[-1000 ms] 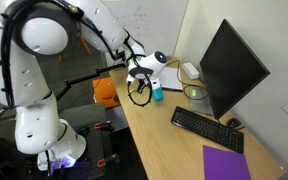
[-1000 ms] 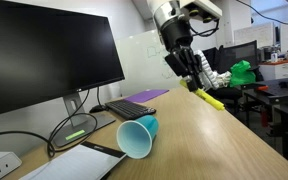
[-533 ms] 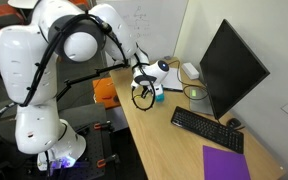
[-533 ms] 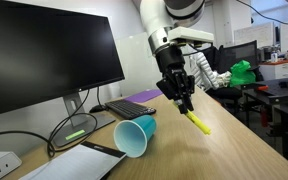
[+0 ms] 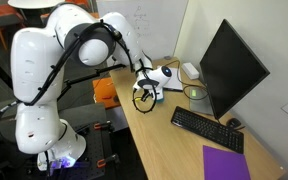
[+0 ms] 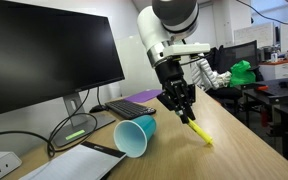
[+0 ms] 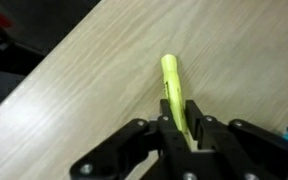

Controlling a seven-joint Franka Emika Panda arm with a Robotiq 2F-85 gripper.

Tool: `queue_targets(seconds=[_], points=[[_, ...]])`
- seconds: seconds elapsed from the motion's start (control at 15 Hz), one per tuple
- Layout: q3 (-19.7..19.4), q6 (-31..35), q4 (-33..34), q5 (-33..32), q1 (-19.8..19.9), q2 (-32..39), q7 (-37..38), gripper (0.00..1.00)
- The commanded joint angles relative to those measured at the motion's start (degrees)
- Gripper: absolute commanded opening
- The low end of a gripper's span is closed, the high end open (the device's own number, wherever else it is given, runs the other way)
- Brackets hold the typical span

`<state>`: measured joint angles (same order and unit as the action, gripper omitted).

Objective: Remove the highlighter from the blue cup

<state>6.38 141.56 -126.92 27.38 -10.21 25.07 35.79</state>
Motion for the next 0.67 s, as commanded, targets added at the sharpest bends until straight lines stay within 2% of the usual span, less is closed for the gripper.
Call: queue_targets(seconds=[0.0,0.4,0.6], points=[[-0.65,-1.75,1.08,0.71,-0.45,-0.31,1.29,0.52],[-1.26,1.58,-2.91,-1.57,-2.39,-7.57,3.37,0.98],[-1.12,2.74,-5.47,-3.70,-3.13,-12.45,5.17,1.00]])
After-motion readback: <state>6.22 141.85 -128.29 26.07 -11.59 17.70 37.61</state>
